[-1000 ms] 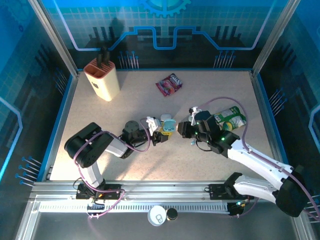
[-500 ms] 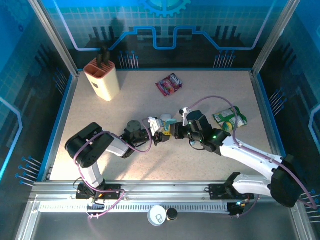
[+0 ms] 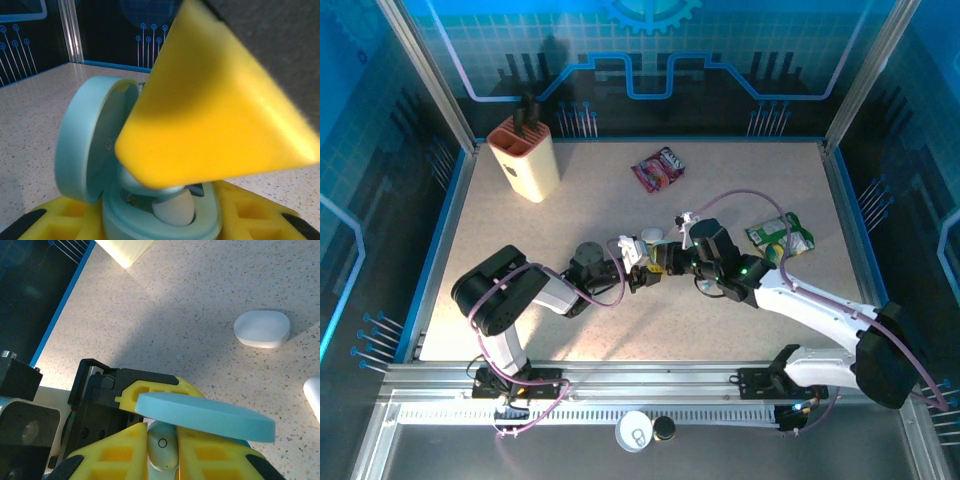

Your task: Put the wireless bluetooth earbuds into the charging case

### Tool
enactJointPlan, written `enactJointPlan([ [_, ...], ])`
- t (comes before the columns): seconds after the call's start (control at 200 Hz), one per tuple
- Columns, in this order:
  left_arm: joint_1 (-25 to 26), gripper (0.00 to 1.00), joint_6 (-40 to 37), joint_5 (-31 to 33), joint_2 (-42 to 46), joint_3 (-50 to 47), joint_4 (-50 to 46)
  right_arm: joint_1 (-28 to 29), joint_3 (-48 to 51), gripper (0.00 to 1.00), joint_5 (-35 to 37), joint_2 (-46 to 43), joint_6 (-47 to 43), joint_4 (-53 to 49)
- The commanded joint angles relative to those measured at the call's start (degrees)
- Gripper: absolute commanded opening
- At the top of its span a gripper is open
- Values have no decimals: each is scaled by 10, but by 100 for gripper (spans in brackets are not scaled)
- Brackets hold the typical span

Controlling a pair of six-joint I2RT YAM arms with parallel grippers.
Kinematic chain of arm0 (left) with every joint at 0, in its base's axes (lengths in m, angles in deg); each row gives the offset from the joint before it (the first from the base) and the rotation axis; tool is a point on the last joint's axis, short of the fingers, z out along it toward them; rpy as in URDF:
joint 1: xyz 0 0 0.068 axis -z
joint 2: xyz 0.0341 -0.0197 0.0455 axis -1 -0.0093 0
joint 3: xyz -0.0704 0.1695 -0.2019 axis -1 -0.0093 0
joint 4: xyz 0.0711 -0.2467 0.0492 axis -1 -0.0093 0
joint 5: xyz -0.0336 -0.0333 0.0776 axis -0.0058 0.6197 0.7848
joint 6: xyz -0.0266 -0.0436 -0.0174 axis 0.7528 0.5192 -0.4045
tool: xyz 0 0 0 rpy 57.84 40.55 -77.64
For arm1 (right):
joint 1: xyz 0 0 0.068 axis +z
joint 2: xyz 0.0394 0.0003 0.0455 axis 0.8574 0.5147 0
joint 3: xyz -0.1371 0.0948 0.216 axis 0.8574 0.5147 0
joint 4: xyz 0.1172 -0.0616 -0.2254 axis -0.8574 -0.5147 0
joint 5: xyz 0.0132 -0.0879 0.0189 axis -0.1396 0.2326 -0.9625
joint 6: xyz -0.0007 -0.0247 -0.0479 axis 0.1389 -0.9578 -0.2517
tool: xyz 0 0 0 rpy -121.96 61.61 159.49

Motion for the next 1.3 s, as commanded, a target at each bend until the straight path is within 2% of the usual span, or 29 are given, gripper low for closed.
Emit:
enactJointPlan([
  [0.0,5,30,-13,2,4,1,17,9,-13,18,17,6,2,7],
  [0.285,6,30,6,23,6,16,8,15,-10,23,4,6,0,3],
  [0.535,4,30,-3,27,9,9,5,12,24,44,37,-60,-20,7],
  [0.605,4,30,-3,29,15,3,8,6,42,47,57,-85,-23,-4],
  [0.705,0,30,-4,29,27,-8,9,-19,75,48,85,-120,6,-37],
  [0.855,-5,30,6,19,48,-27,17,-111,128,51,47,-143,52,-82],
  [1.0,-6,30,12,11,65,-37,16,-190,145,51,-20,-106,60,-105],
  [1.216,-6,30,14,7,69,-41,12,-217,105,50,-99,-1,-32,-97],
  [1.296,-6,30,16,7,75,-40,10,-218,74,51,-97,47,-52,-130],
])
